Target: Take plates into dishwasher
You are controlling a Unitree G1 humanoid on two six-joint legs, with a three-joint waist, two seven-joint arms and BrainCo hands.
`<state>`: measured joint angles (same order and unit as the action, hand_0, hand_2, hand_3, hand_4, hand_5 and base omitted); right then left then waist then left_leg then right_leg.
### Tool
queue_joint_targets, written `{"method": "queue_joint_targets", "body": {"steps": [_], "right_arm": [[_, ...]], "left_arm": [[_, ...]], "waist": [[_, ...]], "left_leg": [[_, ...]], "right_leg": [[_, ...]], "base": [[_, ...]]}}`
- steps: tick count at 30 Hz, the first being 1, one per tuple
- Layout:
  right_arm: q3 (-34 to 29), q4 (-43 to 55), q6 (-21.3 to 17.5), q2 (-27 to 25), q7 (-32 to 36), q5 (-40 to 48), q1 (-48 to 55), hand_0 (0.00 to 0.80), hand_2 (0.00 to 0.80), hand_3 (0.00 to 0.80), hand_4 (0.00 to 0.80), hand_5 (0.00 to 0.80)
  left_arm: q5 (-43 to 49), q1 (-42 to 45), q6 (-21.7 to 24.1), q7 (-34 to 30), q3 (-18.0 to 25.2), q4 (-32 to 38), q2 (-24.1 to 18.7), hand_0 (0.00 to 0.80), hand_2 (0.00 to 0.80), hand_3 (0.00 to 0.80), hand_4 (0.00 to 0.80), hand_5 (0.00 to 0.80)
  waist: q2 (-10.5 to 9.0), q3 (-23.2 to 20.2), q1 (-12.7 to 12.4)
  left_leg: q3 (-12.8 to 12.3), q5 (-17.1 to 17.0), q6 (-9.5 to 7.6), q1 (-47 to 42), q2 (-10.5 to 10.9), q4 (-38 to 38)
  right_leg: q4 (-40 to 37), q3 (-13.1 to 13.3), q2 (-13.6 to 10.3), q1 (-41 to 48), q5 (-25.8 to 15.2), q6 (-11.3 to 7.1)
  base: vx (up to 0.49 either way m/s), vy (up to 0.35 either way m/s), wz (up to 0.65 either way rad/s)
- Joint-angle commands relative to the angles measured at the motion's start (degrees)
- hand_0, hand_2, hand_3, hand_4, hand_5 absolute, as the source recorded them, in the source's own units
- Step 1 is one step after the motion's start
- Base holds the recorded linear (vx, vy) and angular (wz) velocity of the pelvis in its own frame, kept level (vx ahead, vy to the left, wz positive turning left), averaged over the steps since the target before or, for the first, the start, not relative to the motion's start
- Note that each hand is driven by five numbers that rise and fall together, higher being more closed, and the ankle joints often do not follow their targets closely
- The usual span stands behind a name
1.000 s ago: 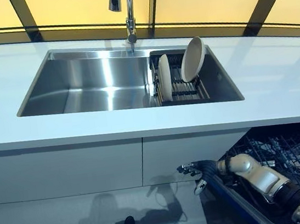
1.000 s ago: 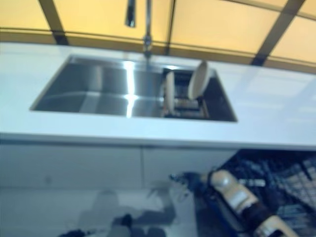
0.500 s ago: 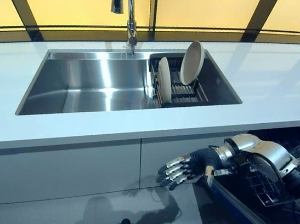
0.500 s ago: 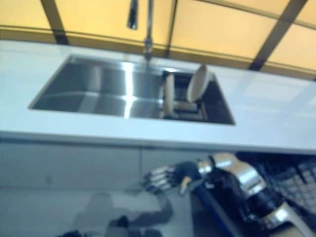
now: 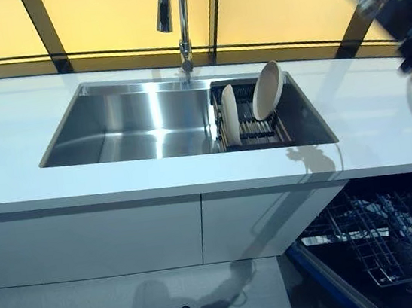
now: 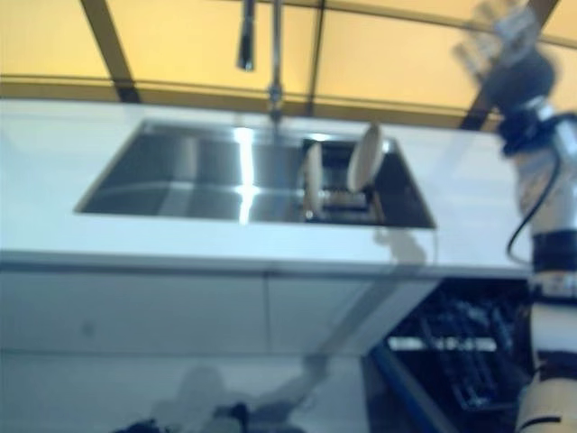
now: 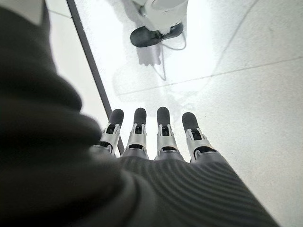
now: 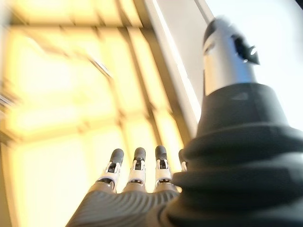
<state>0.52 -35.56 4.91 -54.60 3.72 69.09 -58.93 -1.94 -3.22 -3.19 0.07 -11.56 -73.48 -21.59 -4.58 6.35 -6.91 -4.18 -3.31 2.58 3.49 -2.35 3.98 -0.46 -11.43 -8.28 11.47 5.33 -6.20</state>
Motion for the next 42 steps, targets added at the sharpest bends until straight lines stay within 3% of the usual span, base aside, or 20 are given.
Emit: {"method": "queue_joint_targets", "body": {"steps": [1,2,4,8,9,10,11,16,23,25,27,28,29,30,31,32,34,36,38,42], "right_arm": [[2.4,-1.4,-3.9,-5.4,-16.3,-1.7,-4.0,0.0,0.0,0.0,0.0,0.0],[3.3,-3.0,-3.2,-6.3,-18.4,-3.1,-5.0,0.0,0.0,0.0,0.0,0.0],[9.4,-11.0,-0.5,-10.0,-23.8,-8.4,-11.0,0.0,0.0,0.0,0.0,0.0],[16.2,-14.3,2.5,-10.7,-27.1,-11.8,-18.2,0.0,0.0,0.0,0.0,0.0],[21.1,-17.6,8.9,-10.6,-26.2,-13.9,-22.5,0.0,0.0,0.0,0.0,0.0],[23.0,-19.5,11.3,-10.3,-24.9,-14.5,-24.9,0.0,0.0,0.0,0.0,0.0],[24.9,-21.0,12.2,-10.3,-24.6,-14.0,-26.5,0.0,0.0,0.0,0.0,0.0],[28.7,-25.5,15.9,-7.1,-22.9,-20.8,-29.1,0.0,0.0,0.0,0.0,0.0],[32.4,-28.4,17.8,-4.6,-21.6,-23.8,-33.0,0.0,0.0,0.0,0.0,0.0],[33.4,-28.9,18.1,-3.9,-18.9,-24.8,-33.9,0.0,0.0,0.0,0.0,0.0],[35.0,-28.6,17.1,-3.6,-16.8,-25.7,-34.1,0.0,0.0,0.0,0.0,0.0],[35.6,-26.8,17.7,-3.4,-16.2,-25.7,-33.4,0.0,0.0,0.0,0.0,0.0],[35.9,-25.3,18.3,-3.3,-16.3,-25.2,-32.8,0.0,0.0,0.0,0.0,0.0],[35.9,-23.2,19.7,-3.0,-16.5,-25.9,-31.8,0.0,0.0,0.0,0.0,0.0],[35.7,-22.8,20.2,-3.0,-16.4,-26.1,-31.4,0.0,0.0,0.0,0.0,0.0],[35.6,-21.1,22.0,-3.0,-15.0,-26.5,-30.3,0.0,0.0,0.0,0.0,0.0],[35.0,-19.9,23.9,-3.0,-13.1,-25.7,-29.1,0.0,0.0,0.0,0.0,0.0],[34.5,-19.5,24.8,-2.4,-10.1,-26.3,-27.7,0.0,0.0,0.0,0.0,0.0],[34.1,-20.1,24.5,-1.3,-7.8,-28.3,-27.4,0.0,0.0,0.0,0.0,0.0],[34.4,-19.3,25.8,-0.7,-8.2,-28.7,-27.8,0.0,0.0,0.0,0.0,0.0]], "left_arm": [[-0.3,-1.4,-1.3,0.6,-5.8,-1.9,-2.0,0.0,0.0,0.0,0.0,0.0],[-0.3,-1.4,-1.4,0.6,-6.5,-1.6,-2.0,0.0,0.0,0.0,0.0,0.0],[-1.0,-1.0,-2.4,1.0,-8.9,-0.1,-3.1,0.0,0.0,0.0,0.0,0.0],[-2.5,-1.2,-3.4,1.1,-8.7,0.8,-3.7,0.0,0.0,0.0,0.0,0.0],[-2.9,-1.8,-3.8,0.7,-8.1,1.0,-4.4,0.0,0.0,0.0,0.0,0.0],[-3.4,-1.9,-3.6,0.8,-7.7,1.1,-4.3,0.0,0.0,0.0,0.0,0.0],[-3.6,-2.2,-3.8,0.8,-7.4,1.1,-4.3,0.0,0.0,0.0,0.0,0.0],[-3.2,-3.3,-5.0,1.1,-6.8,0.4,-1.7,0.0,0.0,0.0,0.0,0.0],[-3.5,-2.1,-5.6,2.5,-6.5,-0.5,-1.8,0.0,0.0,0.0,0.0,0.0],[-4.0,-1.7,-5.4,2.5,-6.0,-0.9,-2.0,0.0,0.0,0.0,0.0,0.0],[-3.8,-1.3,-4.5,2.8,-5.4,-1.2,-1.4,0.0,0.0,0.0,0.0,0.0],[-4.2,-0.9,-4.2,3.1,-5.1,-0.8,-1.1,0.0,0.0,0.0,0.0,0.0],[-4.6,-0.9,-4.4,3.3,-4.8,-0.4,-1.0,0.0,0.0,0.0,0.0,0.0],[-4.2,-1.1,-4.8,3.1,-4.9,0.1,-0.9,0.0,0.0,0.0,0.0,0.0],[-4.0,-1.1,-4.9,3.0,-4.9,0.1,-0.9,0.0,0.0,0.0,0.0,0.0],[-3.1,-1.7,-5.8,2.3,-5.9,1.3,-1.1,0.0,0.0,0.0,0.0,0.0],[-3.9,-2.4,-6.6,2.2,-6.7,2.0,-1.3,0.0,0.0,0.0,0.0,0.0],[-4.8,-1.8,-6.4,2.2,-6.6,2.2,-1.6,0.0,0.0,0.0,0.0,0.0],[-5.6,-0.8,-6.2,2.6,-5.7,2.0,-2.1,0.0,0.0,0.0,0.0,0.0],[-5.9,0.7,-5.5,3.0,-4.3,1.5,-3.0,0.0,0.0,0.0,0.0,0.0]], "waist": [[-1.67,-3.9,1.2],[-1.07,-3.8,1.4],[0.3,-2.9,2.8],[0.6,-2.5,4.0],[-0.87,-1.9,4.9],[-0.88,-1.3,5.4],[-1.25,-0.9,5.7],[-2.21,-1.9,3.7],[-1.55,-2.5,3.1],[-1.48,-2.4,3.7],[-1.97,-1.7,3.5],[-2.08,-0.9,2.8],[-2.01,-0.3,2.4],[-1.27,0.0,2.1],[-1.37,0.2,1.9],[-1.13,0.7,1.8],[-0.72,0.9,2.1],[-0.16,0.8,2.4],[0.0,0.4,2.0],[-0.23,-0.6,1.8]], "left_leg": [[1.1,3.3,-1.02,1.1,1.0,3.0],[1.3,3.0,-1.43,0.1,1.2,1.9],[3.0,2.6,-2.02,-4.0,1.5,-1.3],[3.7,2.9,-1.45,-6.8,1.3,-3.3],[4.4,6.0,-1.0,-9.6,2.0,-3.3],[4.7,7.9,-1.23,-10.8,1.9,-3.0],[4.9,9.8,-1.84,-10.4,2.0,-1.5],[3.3,7.4,0.6,-7.5,-0.5,0.8],[1.8,6.2,1.72,-9.4,-2.2,-2.4],[2.0,7.8,2.04,-9.6,-2.3,0.3],[2.7,5.7,2.89,-5.7,-2.4,9.6],[4.5,2.3,3.74,-1.3,-2.3,15.6],[5.0,1.6,4.17,0.3,-2.4,14.7],[3.2,0.0,5.03,1.6,-4.0,7.7],[2.8,-0.5,5.15,0.7,-4.1,6.1],[1.3,-1.5,5.07,0.9,-5.5,1.6],[1.5,-1.4,4.53,-1.4,-4.6,-2.6],[-0.2,-1.6,4.6,-4.4,-4.3,-6.1],[-2.6,-1.7,4.73,-6.3,-4.3,-8.5],[-2.2,-1.1,4.25,-5.9,-3.8,-9.0]], "right_leg": [[20.0,3.9,-7.3,-3.3,-14.5,-4.82],[24.2,5.0,-7.4,-6.3,-15.2,-4.78],[28.6,6.8,-4.0,-13.8,-13.0,-2.98],[19.1,6.2,-1.7,-14.9,-10.5,-1.92],[5.9,4.9,-1.4,-17.9,-13.6,-2.79],[4.0,4.5,-1.5,-19.5,-15.3,-3.23],[4.5,6.2,-0.9,-19.3,-14.1,-2.71],[1.7,4.4,-0.5,-12.8,-11.3,-1.42],[2.0,1.7,-0.9,-10.9,-9.2,-1.29],[2.8,2.5,-0.1,-11.2,-7.8,0.06],[2.5,3.6,0.7,-10.1,-7.0,1.74],[2.1,4.2,1.2,-9.2,-6.9,2.59],[1.9,4.6,1.4,-8.2,-6.8,2.46],[1.4,4.1,1.4,-6.9,-6.6,1.52],[1.1,4.2,1.3,-6.3,-6.5,1.45],[0.1,3.1,0.0,-5.7,-7.2,0.24],[-0.1,2.0,-1.7,-6.7,-8.5,-1.2],[-0.5,0.3,-3.5,-7.7,-10.4,-3.01],[-1.9,-3.6,-4.9,-7.3,-11.9,-4.37],[-2.8,-3.5,-4.7,-8.0,-12.2,-4.46]], "base": [[0.088,0.199,0.26],[0.213,0.234,0.36],[0.286,0.146,0.36],[0.229,-0.123,0.12],[0.336,-0.271,-0.02],[0.373,-0.342,-0.01],[0.157,-0.182,0.15],[0.126,-0.128,0.45],[0.1,-0.04,-0.01],[0.054,-0.015,-0.07],[0.036,-0.014,-0.04],[0.09,0.049,-0.06],[0.168,0.143,-0.05],[0.155,0.142,-0.02],[0.15,0.184,0.05],[0.087,0.146,0.06],[0.082,0.167,-0.08],[0.098,0.122,-0.39],[0.083,0.06,-0.43],[0.103,0.013,-0.24]]}}
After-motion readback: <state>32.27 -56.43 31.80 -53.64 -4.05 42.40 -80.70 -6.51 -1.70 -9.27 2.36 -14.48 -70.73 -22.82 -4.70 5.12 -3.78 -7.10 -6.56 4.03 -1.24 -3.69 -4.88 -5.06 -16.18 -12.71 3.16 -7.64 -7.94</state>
